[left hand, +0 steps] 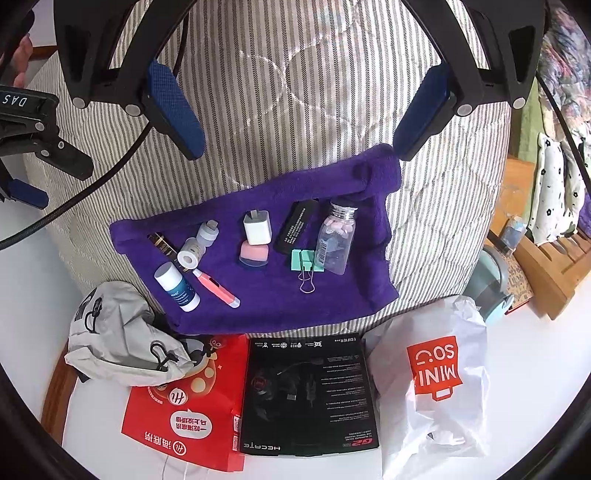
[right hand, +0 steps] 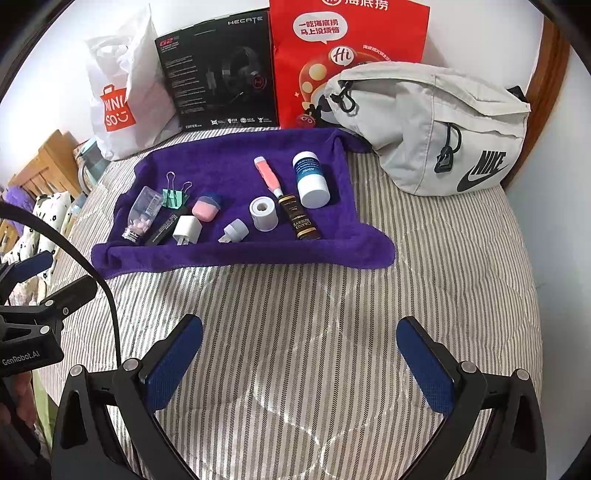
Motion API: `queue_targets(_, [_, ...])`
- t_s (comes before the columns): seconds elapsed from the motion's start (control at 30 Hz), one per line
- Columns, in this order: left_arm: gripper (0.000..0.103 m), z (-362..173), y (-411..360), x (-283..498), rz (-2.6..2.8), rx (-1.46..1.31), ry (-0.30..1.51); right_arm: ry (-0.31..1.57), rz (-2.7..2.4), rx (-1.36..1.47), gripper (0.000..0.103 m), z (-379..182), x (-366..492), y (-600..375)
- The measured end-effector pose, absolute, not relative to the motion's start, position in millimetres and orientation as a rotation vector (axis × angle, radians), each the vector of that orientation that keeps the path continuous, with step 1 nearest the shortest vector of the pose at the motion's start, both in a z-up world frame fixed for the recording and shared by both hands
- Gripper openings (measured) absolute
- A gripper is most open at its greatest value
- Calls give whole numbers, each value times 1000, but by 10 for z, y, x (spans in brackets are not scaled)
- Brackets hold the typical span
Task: Organize rigid objects
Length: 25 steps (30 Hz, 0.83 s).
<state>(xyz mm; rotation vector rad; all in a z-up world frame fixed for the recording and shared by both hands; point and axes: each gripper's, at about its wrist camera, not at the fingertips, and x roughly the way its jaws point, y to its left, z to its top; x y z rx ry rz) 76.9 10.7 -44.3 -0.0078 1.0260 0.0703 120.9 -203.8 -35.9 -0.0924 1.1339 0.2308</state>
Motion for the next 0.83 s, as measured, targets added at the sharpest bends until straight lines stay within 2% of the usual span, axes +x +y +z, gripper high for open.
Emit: queue_targets(0.83, [103, -460, 143, 801, 69, 9, 1024, 1130, 223, -106, 103, -357, 1213, -2025])
